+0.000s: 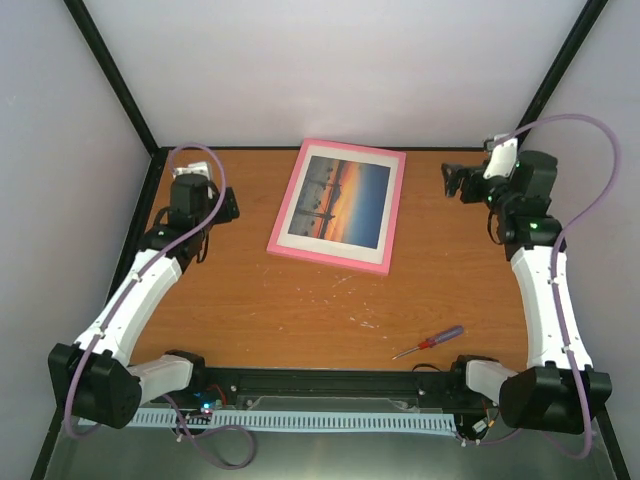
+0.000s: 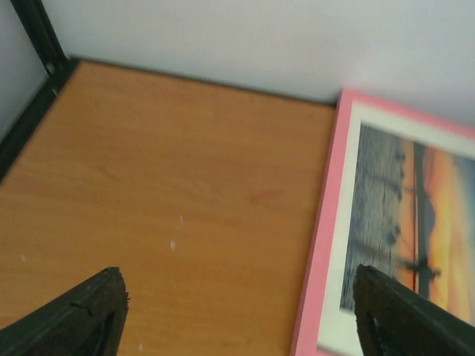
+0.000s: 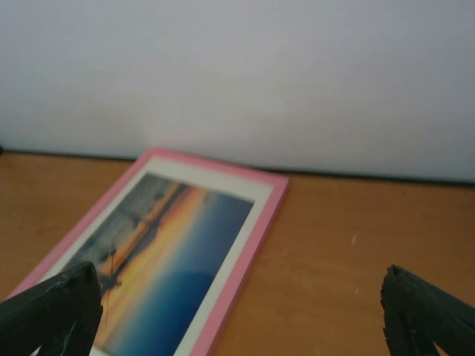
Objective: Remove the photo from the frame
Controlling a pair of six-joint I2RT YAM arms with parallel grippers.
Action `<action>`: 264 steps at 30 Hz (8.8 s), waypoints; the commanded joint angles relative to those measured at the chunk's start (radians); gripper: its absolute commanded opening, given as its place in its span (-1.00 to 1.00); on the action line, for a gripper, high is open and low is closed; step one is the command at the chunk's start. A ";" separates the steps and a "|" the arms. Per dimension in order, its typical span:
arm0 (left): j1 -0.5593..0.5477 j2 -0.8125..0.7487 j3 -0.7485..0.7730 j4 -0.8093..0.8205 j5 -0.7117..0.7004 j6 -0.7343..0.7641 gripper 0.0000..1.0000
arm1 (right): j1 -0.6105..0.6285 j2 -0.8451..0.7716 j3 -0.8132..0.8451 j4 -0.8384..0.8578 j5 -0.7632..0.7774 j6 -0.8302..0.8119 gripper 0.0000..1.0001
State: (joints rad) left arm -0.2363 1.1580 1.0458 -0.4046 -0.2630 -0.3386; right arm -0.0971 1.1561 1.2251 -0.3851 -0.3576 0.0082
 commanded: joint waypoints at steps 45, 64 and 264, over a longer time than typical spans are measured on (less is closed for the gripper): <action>-0.023 0.844 0.444 0.075 0.419 0.004 0.31 | 0.142 0.629 -0.012 -0.146 -0.206 -0.114 0.03; -0.020 0.885 0.372 0.084 0.468 0.053 0.21 | 0.142 0.654 -0.075 -0.137 -0.320 -0.169 0.25; -1.115 -0.042 -0.247 -0.026 -0.188 0.844 0.06 | 0.758 0.091 -0.001 -0.781 -0.236 -0.617 -0.94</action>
State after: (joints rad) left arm -1.2884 1.0832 0.7959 -0.4301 -0.2752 0.4625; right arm 0.6624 1.3018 1.1679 -1.1801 -0.4892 -0.6369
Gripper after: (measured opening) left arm 0.534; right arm 0.179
